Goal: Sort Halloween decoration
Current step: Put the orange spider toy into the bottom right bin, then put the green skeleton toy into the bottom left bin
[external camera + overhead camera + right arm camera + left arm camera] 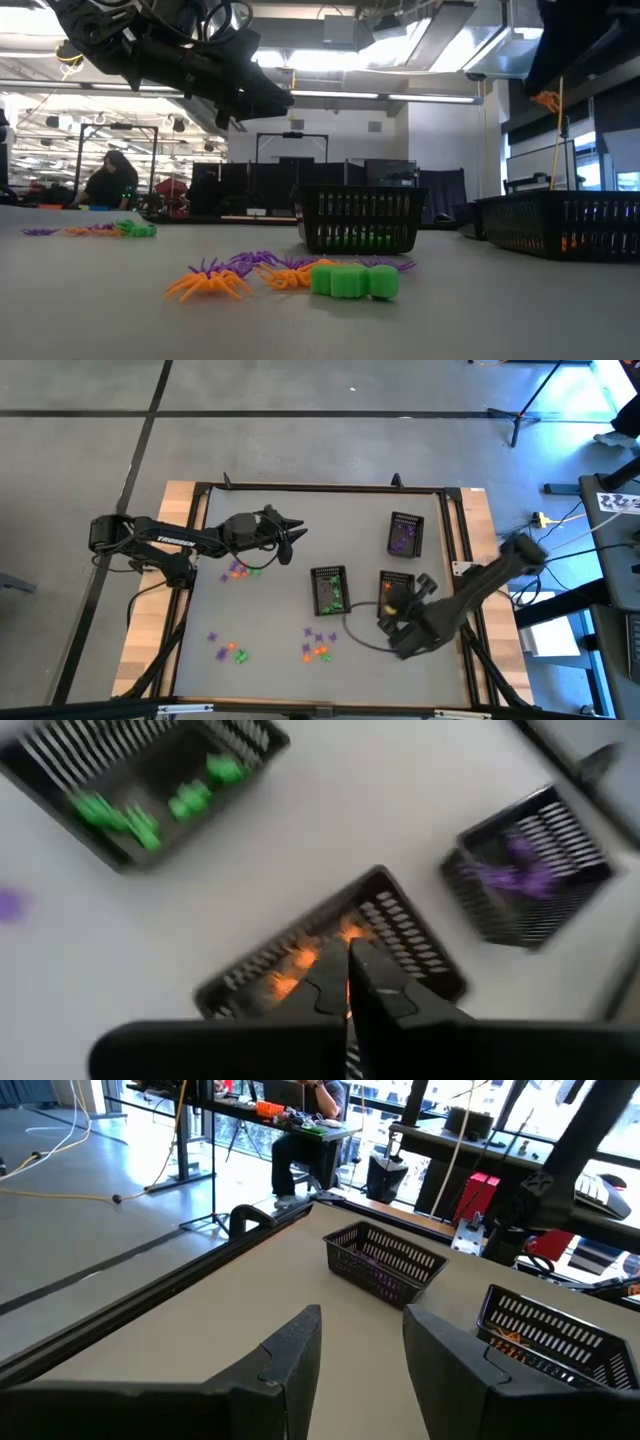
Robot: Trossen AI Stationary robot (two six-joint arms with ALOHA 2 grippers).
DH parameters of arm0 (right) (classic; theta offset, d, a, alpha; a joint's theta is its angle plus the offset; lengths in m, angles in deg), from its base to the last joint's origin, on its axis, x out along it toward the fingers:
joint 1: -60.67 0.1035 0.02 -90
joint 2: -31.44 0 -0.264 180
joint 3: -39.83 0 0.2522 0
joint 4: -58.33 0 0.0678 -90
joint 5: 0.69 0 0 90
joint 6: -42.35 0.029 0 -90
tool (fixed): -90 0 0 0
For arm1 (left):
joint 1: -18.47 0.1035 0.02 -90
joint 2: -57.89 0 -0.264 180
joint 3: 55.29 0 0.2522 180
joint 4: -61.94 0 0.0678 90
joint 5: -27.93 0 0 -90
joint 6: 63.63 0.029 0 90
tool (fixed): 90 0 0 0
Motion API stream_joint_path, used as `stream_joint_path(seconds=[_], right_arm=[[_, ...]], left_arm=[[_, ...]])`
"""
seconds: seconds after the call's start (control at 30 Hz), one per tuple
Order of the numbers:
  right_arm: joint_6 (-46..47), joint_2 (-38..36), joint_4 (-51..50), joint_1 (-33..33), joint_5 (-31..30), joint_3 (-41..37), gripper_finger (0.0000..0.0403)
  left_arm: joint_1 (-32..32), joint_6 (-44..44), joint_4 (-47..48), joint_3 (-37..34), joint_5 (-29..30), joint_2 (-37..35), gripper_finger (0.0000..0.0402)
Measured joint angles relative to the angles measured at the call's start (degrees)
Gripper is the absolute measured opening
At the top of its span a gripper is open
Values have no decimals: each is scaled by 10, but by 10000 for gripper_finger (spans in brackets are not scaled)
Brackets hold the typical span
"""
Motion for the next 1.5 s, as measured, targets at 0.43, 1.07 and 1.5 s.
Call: stream_joint_path(seconds=[0.43, 1.07, 1.5], right_arm=[[69, -164, 364, 0, 2, -296, 32], [5, -164, 297, 0, 118, -219, 149], [-97, -74, 491, 20, 272, -217, 140]], left_arm=[[0, 0, 0, 0, 0, 0, 135], [0, 0, 0, 0, 0, 0, 135], [0, 0, 0, 0, 0, 0, 135]])
